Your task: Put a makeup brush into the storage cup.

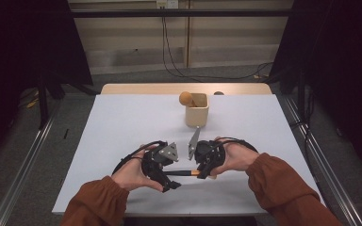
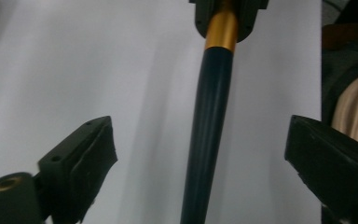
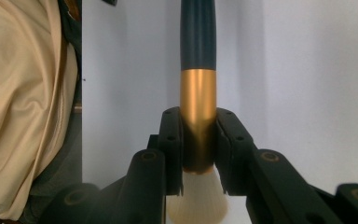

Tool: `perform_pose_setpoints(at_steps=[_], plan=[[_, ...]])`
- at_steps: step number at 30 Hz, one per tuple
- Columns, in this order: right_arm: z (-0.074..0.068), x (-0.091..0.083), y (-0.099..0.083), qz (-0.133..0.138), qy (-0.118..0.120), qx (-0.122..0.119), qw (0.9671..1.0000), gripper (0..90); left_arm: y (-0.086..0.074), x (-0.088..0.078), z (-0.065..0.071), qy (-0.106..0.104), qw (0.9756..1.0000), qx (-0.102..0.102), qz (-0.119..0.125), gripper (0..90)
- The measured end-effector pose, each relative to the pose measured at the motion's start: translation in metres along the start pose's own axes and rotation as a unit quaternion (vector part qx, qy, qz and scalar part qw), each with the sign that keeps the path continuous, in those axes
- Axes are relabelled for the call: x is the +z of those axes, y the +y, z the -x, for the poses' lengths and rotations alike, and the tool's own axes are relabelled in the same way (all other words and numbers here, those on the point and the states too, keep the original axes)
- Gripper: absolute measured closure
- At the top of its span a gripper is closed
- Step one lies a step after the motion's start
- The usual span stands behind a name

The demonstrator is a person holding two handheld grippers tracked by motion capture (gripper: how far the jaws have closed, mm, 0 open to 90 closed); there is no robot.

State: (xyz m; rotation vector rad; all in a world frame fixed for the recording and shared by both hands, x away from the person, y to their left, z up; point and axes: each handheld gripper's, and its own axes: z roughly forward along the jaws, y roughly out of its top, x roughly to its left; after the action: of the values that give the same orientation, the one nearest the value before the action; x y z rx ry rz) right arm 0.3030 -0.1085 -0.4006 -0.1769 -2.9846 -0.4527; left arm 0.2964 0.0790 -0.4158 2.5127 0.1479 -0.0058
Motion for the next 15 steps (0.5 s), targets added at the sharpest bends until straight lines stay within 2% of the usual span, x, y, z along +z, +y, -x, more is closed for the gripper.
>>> perform_pose_setpoints(at_steps=[1,7,12,15], plan=[[0.0003,-0.0002,-0.0001,0.002,-0.002,-0.003,1.0000,74.2,0.0003,0.0010,-0.0013,-0.010,0.9999,0.000,-0.003,14.5],[-0.0013,0.0005,0.0015,0.002,-0.001,-0.007,1.0000,74.2,0.0035,0.0054,0.0003,-0.021,0.9998,0.008,-0.002,27.1],[-0.0011,0.0029,0.0038,0.006,-0.001,-0.013,0.9999,74.2,0.0046,0.0087,-0.0013,-0.032,0.9995,0.006,-0.002,39.7],[-0.0010,0.0031,0.0038,0.008,-0.002,-0.014,0.9999,74.2,0.0046,0.0094,-0.0012,-0.031,0.9995,0.007,0.000,45.0]])
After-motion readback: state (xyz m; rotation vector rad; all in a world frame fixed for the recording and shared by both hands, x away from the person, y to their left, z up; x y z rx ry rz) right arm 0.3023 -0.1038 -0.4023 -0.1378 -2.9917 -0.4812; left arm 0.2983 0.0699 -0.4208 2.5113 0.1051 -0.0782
